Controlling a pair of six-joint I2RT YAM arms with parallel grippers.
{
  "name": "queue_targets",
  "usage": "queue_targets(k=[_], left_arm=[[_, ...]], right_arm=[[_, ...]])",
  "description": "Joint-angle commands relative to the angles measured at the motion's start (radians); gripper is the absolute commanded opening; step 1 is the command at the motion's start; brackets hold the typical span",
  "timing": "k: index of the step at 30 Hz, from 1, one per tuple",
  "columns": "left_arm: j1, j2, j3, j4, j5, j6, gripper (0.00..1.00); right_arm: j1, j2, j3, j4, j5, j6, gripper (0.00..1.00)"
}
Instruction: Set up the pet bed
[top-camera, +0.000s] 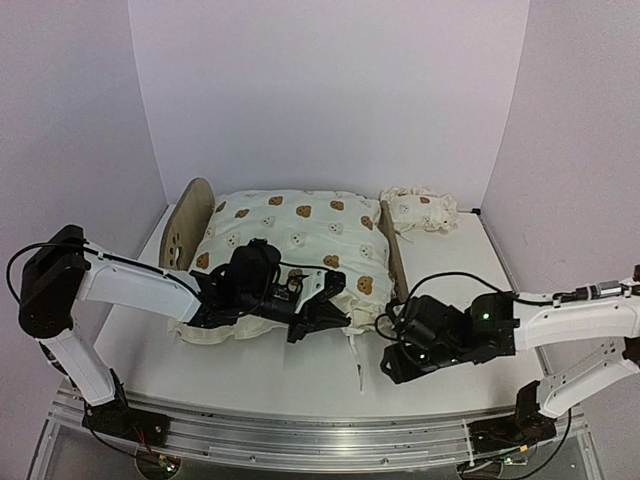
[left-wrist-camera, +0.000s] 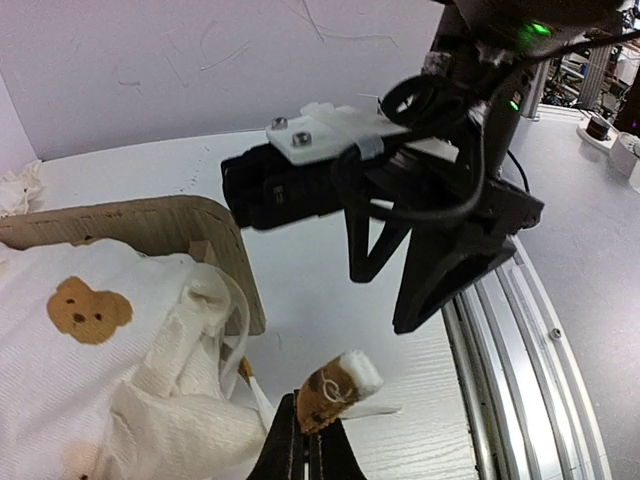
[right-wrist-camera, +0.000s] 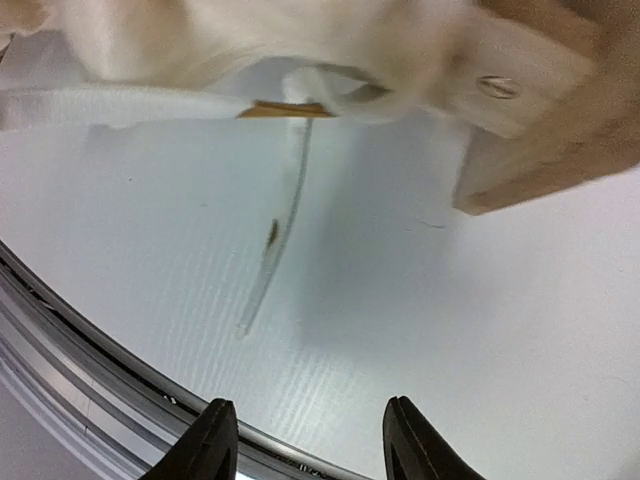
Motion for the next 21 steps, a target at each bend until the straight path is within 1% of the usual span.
queue_targets(k=[1, 6, 9, 11, 14, 16, 18, 21], left_arm=[[-0.004, -0.057, -0.054, 0.071, 0.006, -0.004, 0.0], [-0.002, -0.068, -0.127, 0.137, -0.024, -0.016, 0.0], [-0.002, -0.057, -0.137, 0.148, -0.026, -0.043, 0.0], [-0.002, -0.051, -0.156, 0.192, -0.013, -0.044, 0.0], [-0.002, -0.047, -0.192, 0.257, -0.001, -0.043, 0.0], [-0.002, -0.045, -0.205, 0.275, -0.004, -0.04, 0.0], [-0.002, -0.045, -0.217, 0.28, -0.002, -0.032, 0.0], [-0.002, -0.038, -0.23, 0.298, 0.008, -0.025, 0.0]], right_arm=[[0.085, 0.124, -0.008, 0.251, 0.157, 0.056, 0.49], [0.109, 0.269, 0.042, 0.267, 0.204, 0.129, 0.47], [0.119, 0.317, 0.03, 0.266, 0.224, 0.199, 0.45], [0.12, 0.342, 0.014, 0.284, 0.221, 0.236, 0.44], [0.12, 0.392, -0.016, 0.37, 0.161, 0.249, 0.42], [0.12, 0.413, -0.024, 0.392, 0.134, 0.27, 0.37], [0.12, 0.415, -0.039, 0.392, 0.124, 0.312, 0.3], [0.12, 0.394, -0.08, 0.384, 0.117, 0.361, 0.11]])
